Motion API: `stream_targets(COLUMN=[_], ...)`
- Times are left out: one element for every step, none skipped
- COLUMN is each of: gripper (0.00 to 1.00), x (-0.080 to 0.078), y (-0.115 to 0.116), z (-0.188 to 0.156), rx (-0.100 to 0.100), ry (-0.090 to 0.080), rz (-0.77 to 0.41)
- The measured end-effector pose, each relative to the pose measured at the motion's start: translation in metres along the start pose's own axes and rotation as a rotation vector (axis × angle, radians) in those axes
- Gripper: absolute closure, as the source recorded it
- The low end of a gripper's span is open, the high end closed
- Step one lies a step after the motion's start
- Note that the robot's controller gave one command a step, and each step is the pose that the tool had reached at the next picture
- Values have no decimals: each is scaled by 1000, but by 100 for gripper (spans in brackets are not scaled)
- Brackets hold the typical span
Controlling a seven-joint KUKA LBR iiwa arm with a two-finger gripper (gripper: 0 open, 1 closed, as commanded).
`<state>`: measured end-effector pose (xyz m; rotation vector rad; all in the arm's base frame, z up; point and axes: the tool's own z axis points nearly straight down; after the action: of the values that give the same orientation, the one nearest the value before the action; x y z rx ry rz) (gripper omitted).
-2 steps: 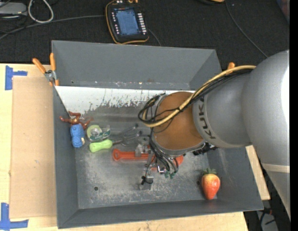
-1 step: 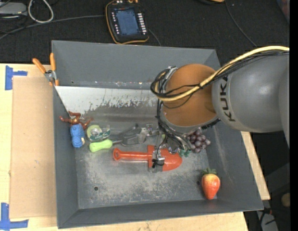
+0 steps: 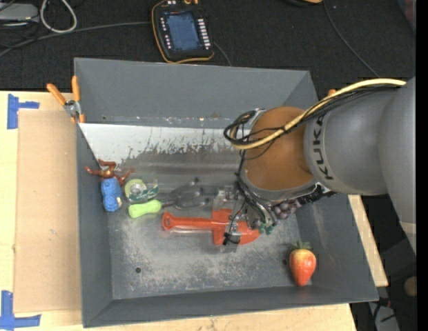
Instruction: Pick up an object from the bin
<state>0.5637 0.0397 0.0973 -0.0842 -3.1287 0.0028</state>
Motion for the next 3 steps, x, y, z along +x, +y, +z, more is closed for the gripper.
stream_targets(gripper=[0,100,100], x=[2,1,1], y=[19,10,10], z=[28,27,27], rx=[-6,-5,-5], ry=[-13,-9,-9], rz=[-140,306,307])
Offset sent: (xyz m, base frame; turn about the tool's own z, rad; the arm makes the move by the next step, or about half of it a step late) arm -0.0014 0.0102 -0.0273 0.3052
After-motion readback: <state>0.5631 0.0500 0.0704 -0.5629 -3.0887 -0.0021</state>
